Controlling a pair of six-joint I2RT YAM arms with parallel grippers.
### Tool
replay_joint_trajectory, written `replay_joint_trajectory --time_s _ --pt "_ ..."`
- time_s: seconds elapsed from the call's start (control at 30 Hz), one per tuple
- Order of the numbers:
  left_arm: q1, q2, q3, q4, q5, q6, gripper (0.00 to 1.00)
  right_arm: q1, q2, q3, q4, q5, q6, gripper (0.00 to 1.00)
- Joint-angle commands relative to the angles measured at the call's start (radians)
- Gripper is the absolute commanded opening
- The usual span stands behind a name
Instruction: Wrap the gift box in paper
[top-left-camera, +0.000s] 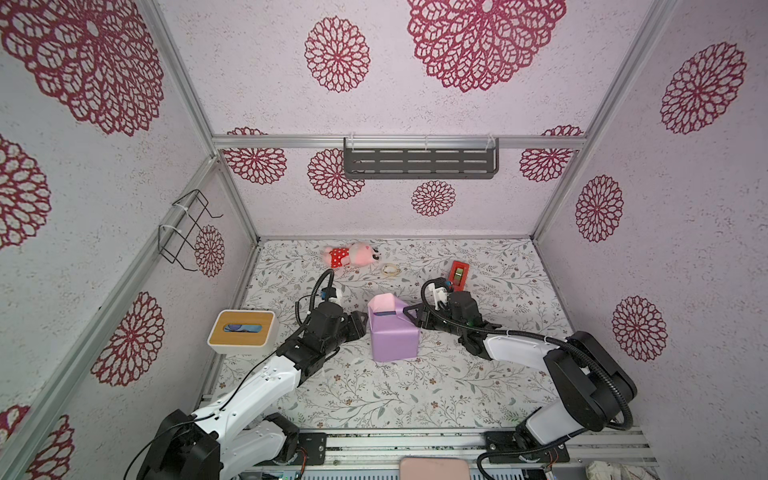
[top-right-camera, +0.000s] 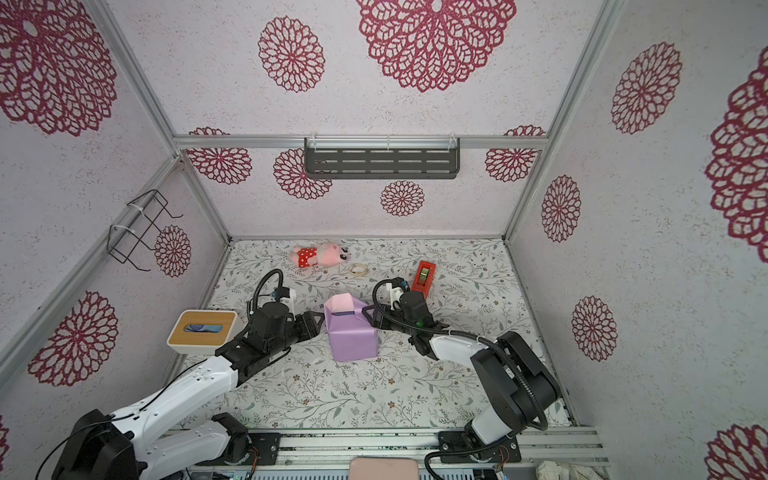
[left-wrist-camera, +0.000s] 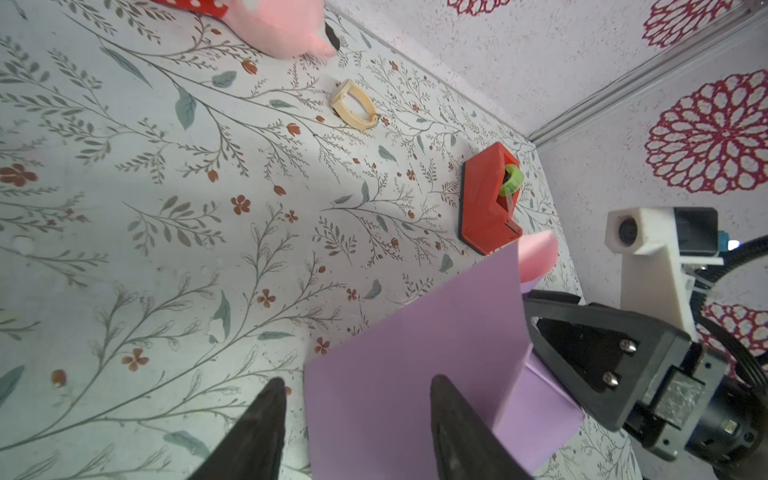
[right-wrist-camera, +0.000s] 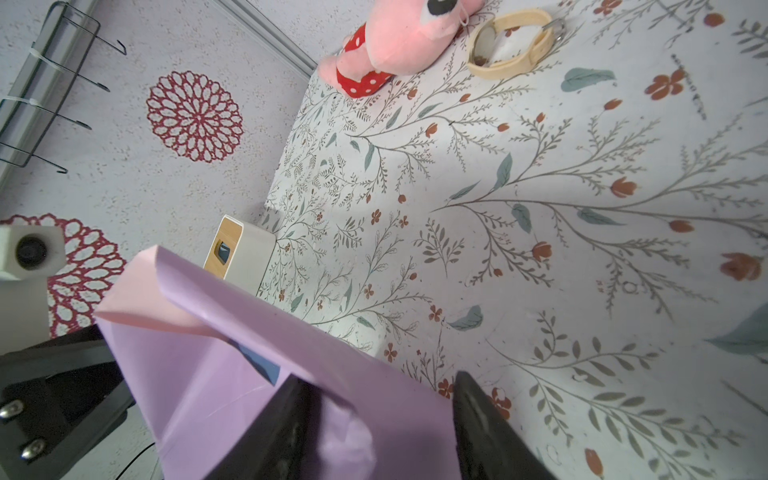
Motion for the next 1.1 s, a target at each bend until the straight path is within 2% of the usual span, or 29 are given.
replay_joint_trajectory --time_s 0.0,0.63,1.07 --pt "-0.015 0.015 0.029 0.050 0.027 -0.001 0.58 0.007 0.019 0.007 -0.069 0.017 -0.007 0.56" --pt "-0.031 0.123 0.075 0.073 0.027 0.080 0.65 0.012 0.018 -0.003 -0.062 0.017 -0.007 0.56" --pt "0.000 0.237 0.120 0.072 0.123 0.172 0.74 0.014 0.013 -0.004 -0.068 0.018 -0.015 0.56"
